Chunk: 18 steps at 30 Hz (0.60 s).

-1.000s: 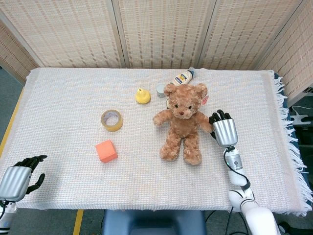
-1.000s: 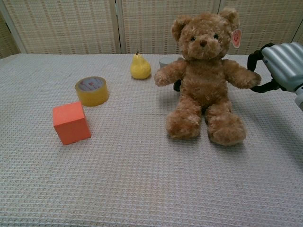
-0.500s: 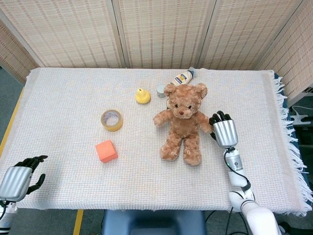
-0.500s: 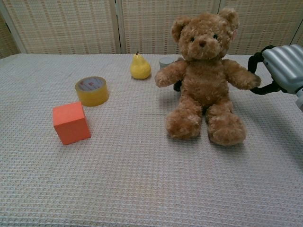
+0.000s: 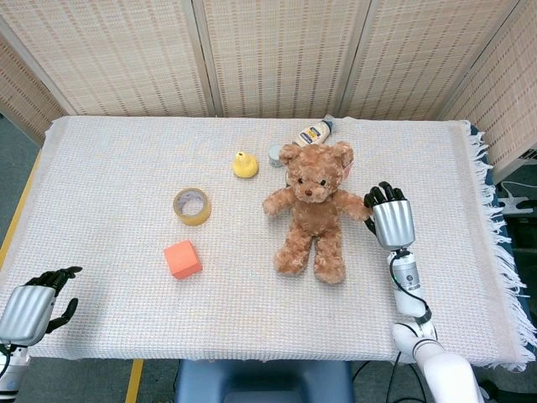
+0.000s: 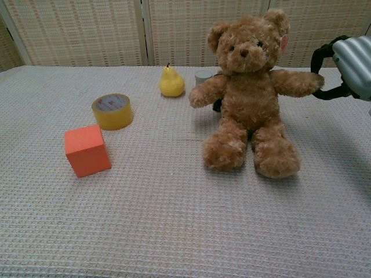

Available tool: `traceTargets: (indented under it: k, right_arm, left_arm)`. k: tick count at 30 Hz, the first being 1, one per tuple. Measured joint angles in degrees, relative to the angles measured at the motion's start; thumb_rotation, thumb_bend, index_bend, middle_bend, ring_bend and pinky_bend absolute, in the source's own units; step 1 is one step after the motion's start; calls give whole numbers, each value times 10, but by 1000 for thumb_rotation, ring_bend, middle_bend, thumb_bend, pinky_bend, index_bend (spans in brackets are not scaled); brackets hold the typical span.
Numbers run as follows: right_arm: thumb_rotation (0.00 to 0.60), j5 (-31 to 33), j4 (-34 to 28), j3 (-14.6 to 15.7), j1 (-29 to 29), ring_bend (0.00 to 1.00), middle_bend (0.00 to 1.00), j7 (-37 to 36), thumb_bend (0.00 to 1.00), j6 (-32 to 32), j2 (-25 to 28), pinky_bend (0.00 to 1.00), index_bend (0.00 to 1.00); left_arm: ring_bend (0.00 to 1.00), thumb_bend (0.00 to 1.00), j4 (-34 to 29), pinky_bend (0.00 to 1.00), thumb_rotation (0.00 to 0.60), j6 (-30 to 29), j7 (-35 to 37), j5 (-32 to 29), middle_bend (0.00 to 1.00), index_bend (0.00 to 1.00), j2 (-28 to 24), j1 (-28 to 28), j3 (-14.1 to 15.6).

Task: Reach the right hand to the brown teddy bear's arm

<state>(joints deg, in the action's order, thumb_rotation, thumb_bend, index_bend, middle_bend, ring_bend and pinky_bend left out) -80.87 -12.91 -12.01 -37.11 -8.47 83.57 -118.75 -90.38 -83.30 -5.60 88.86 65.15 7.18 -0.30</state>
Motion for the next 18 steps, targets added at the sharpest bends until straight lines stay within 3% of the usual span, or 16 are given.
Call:
traceTargets:
  k: [10, 18]
  right_arm:
    - [600, -6, 12, 16, 11, 299, 469, 4, 171, -45, -9, 481, 608]
    - [600, 1, 11, 5, 5, 299, 469, -3, 171, -14, -2, 481, 608]
  left_arm:
    - [326, 398, 1, 495, 600, 2, 1, -2, 331, 241, -1, 0, 0]
    - [327, 397, 0, 495, 600, 2, 0, -2, 332, 242, -1, 0, 0]
